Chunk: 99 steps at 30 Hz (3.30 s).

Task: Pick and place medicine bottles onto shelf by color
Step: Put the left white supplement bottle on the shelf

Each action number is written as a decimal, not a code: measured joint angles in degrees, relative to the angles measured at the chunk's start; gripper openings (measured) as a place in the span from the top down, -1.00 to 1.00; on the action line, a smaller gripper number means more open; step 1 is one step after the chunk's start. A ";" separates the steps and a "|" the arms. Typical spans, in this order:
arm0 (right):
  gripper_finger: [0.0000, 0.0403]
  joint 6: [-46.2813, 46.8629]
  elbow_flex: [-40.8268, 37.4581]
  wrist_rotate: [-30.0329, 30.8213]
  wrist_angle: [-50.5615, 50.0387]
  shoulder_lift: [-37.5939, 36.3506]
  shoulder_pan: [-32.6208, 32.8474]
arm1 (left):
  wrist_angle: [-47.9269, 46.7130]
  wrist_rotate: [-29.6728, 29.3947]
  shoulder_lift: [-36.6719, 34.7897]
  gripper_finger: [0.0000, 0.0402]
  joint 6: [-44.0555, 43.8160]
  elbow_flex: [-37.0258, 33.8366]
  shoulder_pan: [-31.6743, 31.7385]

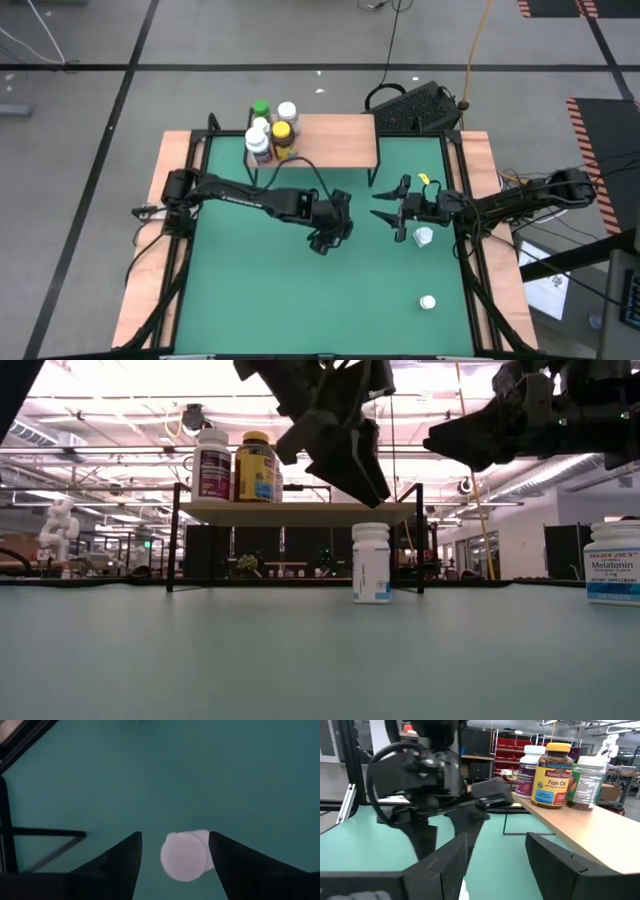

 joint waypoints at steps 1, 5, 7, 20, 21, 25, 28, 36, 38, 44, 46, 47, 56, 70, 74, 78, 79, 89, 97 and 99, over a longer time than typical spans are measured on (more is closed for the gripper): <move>0.01 0.09 0.00 -0.02 -0.21 0.00 0.00 | -0.05 -0.06 0.01 -0.12 -0.49 0.00 0.25; 0.01 0.47 0.00 -0.04 -0.67 0.00 0.00 | -0.22 -0.14 -0.01 -0.03 -2.65 0.00 1.12; 0.01 0.47 0.00 -0.04 -0.69 0.02 0.00 | -0.95 0.37 -0.01 0.01 -0.18 0.00 1.24; 0.01 0.47 0.00 -0.07 -1.00 0.00 0.00 | -3.39 4.68 -0.01 0.06 10.45 0.00 1.17; 0.01 0.45 0.00 -0.07 -1.13 0.00 0.00 | -3.28 4.89 -0.01 0.06 10.76 0.00 1.19; 0.01 0.47 0.00 -0.09 -1.72 0.00 0.00 | -2.97 5.04 -0.01 0.06 13.01 0.00 1.54; 0.01 0.40 0.00 -0.09 -1.72 0.00 0.00 | -1.05 5.02 -0.01 0.04 13.48 0.00 2.15; 0.01 0.05 0.00 -0.26 -1.76 0.00 0.00 | 2.81 8.24 -0.01 -0.21 7.10 0.00 3.35; 0.01 0.05 0.00 -0.28 -1.78 0.00 0.00 | 2.81 10.76 0.53 -0.25 4.77 0.03 3.33; 0.01 0.03 0.00 -0.28 -1.78 0.02 0.02 | 2.63 12.58 4.09 -0.19 0.63 0.04 2.70; 0.01 0.05 0.05 -0.28 -1.65 0.01 0.02 | 3.56 11.59 5.00 -0.16 0.36 0.07 2.70; 0.01 0.05 0.04 -0.28 -1.77 0.02 0.02 | 3.14 10.79 5.27 -0.15 0.25 0.07 2.70; 0.01 0.25 0.04 -0.28 -2.19 0.02 0.02 | 3.29 6.24 5.22 -0.12 -7.19 0.04 2.87; 0.01 0.29 0.04 -0.28 -1.69 0.02 0.02 | -0.30 4.80 2.42 -0.12 -17.05 0.15 2.63; 0.01 0.22 0.04 -0.27 -1.49 0.02 0.01 | -0.13 4.82 -1.01 -0.12 -10.73 0.37 2.63; 0.01 0.18 0.03 -0.28 -1.78 0.01 0.00 | -2.77 4.92 -2.27 -0.14 -0.55 0.39 2.81; 0.01 0.18 0.04 -0.28 -1.93 0.00 0.01 | -3.38 5.04 -2.29 -0.16 0.98 0.37 2.83; 0.01 0.05 0.02 -0.28 -2.28 0.02 0.01 | -4.60 7.58 1.04 -0.42 3.50 0.37 4.32; 0.01 0.05 0.02 -0.28 -2.26 0.00 0.00 | -9.49 7.93 2.96 -0.31 4.21 0.37 5.63; 0.01 0.05 0.02 -0.28 -2.42 0.02 0.01 | -9.69 7.97 2.96 -0.29 4.38 0.37 5.91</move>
